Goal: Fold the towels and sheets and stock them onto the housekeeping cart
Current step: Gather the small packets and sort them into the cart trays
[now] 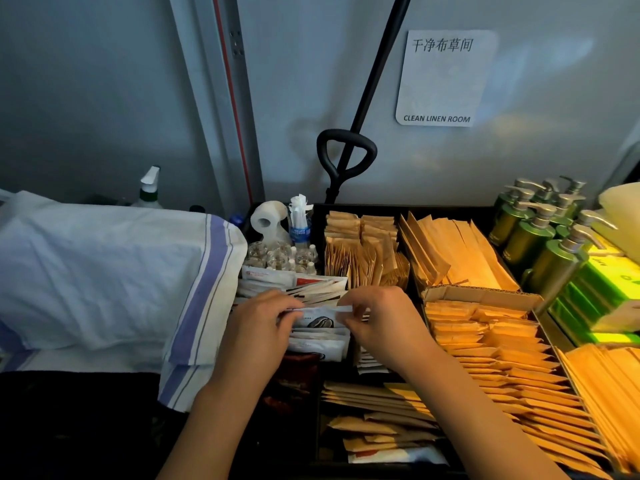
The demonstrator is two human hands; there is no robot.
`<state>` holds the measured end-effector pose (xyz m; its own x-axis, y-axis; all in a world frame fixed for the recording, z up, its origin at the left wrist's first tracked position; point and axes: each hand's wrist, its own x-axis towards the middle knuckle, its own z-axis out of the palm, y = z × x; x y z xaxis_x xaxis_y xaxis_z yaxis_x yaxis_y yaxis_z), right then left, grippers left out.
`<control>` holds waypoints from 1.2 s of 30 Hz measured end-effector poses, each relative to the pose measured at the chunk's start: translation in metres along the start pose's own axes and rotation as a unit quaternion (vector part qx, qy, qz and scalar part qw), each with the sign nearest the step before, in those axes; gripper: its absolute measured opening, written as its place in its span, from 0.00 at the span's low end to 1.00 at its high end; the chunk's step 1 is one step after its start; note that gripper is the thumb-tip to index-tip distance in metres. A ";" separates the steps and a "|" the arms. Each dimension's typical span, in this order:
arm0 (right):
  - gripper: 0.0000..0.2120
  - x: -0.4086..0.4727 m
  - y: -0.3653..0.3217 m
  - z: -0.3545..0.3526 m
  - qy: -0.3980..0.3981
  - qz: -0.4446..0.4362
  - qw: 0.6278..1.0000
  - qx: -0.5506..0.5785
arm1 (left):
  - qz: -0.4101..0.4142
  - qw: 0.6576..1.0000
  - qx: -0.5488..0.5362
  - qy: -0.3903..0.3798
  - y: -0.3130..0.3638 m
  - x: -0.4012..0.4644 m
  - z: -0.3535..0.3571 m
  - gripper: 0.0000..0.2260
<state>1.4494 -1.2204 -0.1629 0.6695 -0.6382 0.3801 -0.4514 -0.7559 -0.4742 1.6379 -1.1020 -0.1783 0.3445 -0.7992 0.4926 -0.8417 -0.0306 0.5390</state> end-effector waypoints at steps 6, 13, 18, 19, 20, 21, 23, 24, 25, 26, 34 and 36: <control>0.03 0.000 0.004 0.012 -0.053 0.024 0.998 -0.029 | -0.020 0.999 0.004 -0.034 -0.004 -0.002 0.014 0.11; 0.04 -0.003 0.005 0.007 -0.066 0.025 0.997 -0.042 | -0.005 0.999 0.005 -0.050 0.001 -0.006 0.006 0.07; 0.12 -0.026 0.011 -0.010 -0.034 0.033 0.998 -0.041 | 0.036 0.999 -0.019 -0.023 0.013 -0.031 0.003 0.12; 0.12 -0.032 0.011 -0.014 -0.034 0.032 0.998 -0.042 | 0.040 0.998 -0.029 -0.023 0.016 -0.036 0.003 0.12; 0.11 -0.038 0.010 -0.018 -0.033 0.030 0.998 -0.041 | 0.046 0.998 -0.039 -0.026 0.019 -0.041 0.003 0.12; 0.11 -0.043 0.010 -0.022 -0.034 0.031 0.998 -0.036 | 0.051 0.997 -0.048 -0.029 0.021 -0.046 0.004 0.12; 0.11 -0.055 0.009 -0.031 -0.046 0.041 0.998 -0.023 | 0.049 0.996 -0.064 -0.038 0.027 -0.056 0.005 0.11; 0.11 -0.061 0.008 -0.035 -0.058 0.044 0.997 -0.015 | 0.045 0.995 -0.073 -0.043 0.030 -0.060 0.006 0.11; 0.11 -0.068 0.007 -0.039 -0.072 0.044 0.996 -0.007 | 0.041 0.994 -0.083 -0.049 0.033 -0.064 0.007 0.10; 0.11 -0.075 0.006 -0.043 -0.087 0.039 0.995 0.000 | 0.038 0.993 -0.093 -0.059 0.037 -0.069 0.008 0.10; 0.04 -0.132 -0.002 -0.060 -0.171 0.004 0.984 0.046 | 0.051 0.974 -0.152 -0.163 0.059 -0.113 0.020 0.07; 0.06 -0.138 0.000 -0.056 -0.183 0.012 0.983 0.030 | 0.061 0.971 -0.144 -0.179 0.061 -0.119 0.025 0.07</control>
<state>1.3240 -1.1403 -0.1710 0.8314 -0.5520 0.0631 -0.4411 -0.7249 -0.5291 1.5354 -1.0236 -0.2208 0.0394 -0.9451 0.3244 -0.6988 0.2059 0.6850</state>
